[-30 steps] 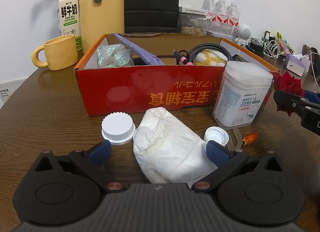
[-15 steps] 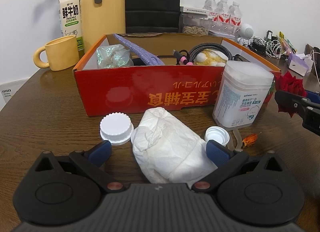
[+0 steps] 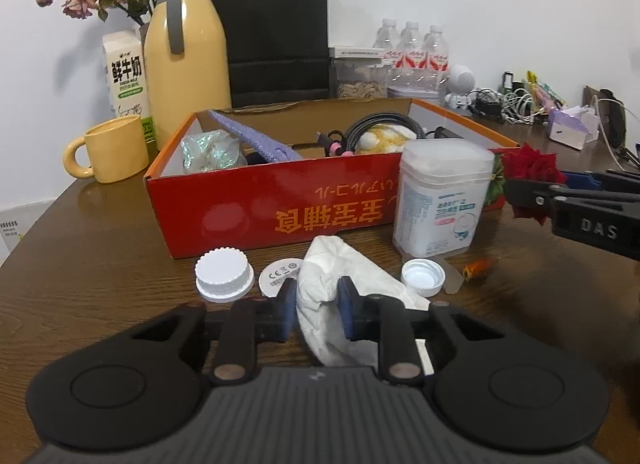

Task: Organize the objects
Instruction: 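Grasp the white cloth with the left gripper while the right holds the rose, then carry the white cloth and red rose into the box and open both grippers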

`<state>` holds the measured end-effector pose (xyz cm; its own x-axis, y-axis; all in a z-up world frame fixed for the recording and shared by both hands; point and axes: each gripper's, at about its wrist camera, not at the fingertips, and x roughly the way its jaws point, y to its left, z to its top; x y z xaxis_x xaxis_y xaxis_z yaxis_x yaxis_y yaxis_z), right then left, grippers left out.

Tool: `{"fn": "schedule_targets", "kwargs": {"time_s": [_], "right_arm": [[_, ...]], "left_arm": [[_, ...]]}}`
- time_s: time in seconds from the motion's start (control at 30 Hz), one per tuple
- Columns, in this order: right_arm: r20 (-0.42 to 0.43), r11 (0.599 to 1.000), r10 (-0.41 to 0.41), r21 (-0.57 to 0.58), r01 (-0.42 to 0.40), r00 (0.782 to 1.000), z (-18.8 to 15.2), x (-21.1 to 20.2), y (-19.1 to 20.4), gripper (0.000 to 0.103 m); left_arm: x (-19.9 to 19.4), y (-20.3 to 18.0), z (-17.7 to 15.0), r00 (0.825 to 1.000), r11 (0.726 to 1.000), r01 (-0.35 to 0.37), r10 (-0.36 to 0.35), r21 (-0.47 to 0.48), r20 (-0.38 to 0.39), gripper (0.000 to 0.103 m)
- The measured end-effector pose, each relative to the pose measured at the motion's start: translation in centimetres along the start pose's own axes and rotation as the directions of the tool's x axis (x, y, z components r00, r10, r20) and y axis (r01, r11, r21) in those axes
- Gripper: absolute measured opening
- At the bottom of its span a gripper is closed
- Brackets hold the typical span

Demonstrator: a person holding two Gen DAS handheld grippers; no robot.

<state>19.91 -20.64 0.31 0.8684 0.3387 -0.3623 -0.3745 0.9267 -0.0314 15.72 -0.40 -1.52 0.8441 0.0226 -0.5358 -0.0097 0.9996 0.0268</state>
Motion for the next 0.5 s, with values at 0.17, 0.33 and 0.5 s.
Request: {"fn": "schedule_targets", "kwargs": {"time_s": [0.17,0.33,0.5], "right_arm": [[0.0,1.0,0.0,0.001,0.0,1.0,0.0,0.0,0.0,0.043],[0.007,1.0,0.001,0.003,-0.001,1.0,0.1,-0.2,0.1,0.043],[0.03,1.0,0.001,-0.009,0.0,1.0,0.0,-0.6,0.2,0.043]], "left_arm": [[-1.3,0.4,0.1,0.999,1.0,0.023,-0.023,-0.01,0.05,0.017],[-3.1,0.6,0.7,0.993,0.998,0.053,-0.051,-0.02,0.105,0.017],[-4.7,0.7,2.0,0.982,0.996,0.082,-0.077,-0.022,0.17,0.017]]}}
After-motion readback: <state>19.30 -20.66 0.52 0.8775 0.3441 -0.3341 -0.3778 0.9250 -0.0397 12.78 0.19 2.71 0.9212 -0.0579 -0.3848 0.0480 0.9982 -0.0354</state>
